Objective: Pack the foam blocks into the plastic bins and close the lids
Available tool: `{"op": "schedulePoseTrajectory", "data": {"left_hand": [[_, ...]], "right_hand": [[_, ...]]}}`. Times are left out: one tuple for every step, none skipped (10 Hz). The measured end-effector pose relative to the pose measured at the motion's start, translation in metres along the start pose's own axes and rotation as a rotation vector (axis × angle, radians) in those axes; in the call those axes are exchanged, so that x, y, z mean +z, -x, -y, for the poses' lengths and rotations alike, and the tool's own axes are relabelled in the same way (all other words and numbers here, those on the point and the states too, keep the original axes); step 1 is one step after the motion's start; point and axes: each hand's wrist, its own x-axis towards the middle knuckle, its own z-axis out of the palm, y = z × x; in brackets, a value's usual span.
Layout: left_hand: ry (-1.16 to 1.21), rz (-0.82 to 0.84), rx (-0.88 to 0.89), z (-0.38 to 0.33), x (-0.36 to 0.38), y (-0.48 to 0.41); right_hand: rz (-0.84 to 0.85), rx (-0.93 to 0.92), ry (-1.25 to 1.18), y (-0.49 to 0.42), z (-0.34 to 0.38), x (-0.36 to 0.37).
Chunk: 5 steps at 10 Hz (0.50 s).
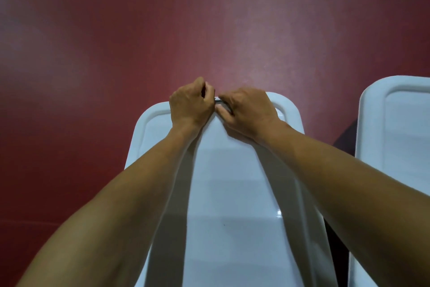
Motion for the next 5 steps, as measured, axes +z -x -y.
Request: {"op": "schedulePoseTrajectory", "data": {"left_hand": [[-0.022, 0.010, 0.017, 0.000, -0.002, 0.001], [-0.061, -0.007, 0.053, 0.000, -0.002, 0.006], [-0.186, -0.011, 0.021, -0.006, -0.005, 0.008], [-0.254, 0.062, -0.103, -0.010, -0.008, 0.039], [-0.196, 0.306, -0.244, -0.028, -0.023, 0.073]], "right_hand": [[-0.012, -0.034, 0.001, 0.002, 0.002, 0.002], [0.058, -0.046, 0.105, 0.005, 0.007, 0.008], [0.208, 0.143, 0.215, 0.010, 0.018, 0.003], [0.305, 0.290, 0.203, 0.048, 0.032, -0.009], [0.446, 0.203, 0.161, 0.093, 0.037, -0.042]]}}
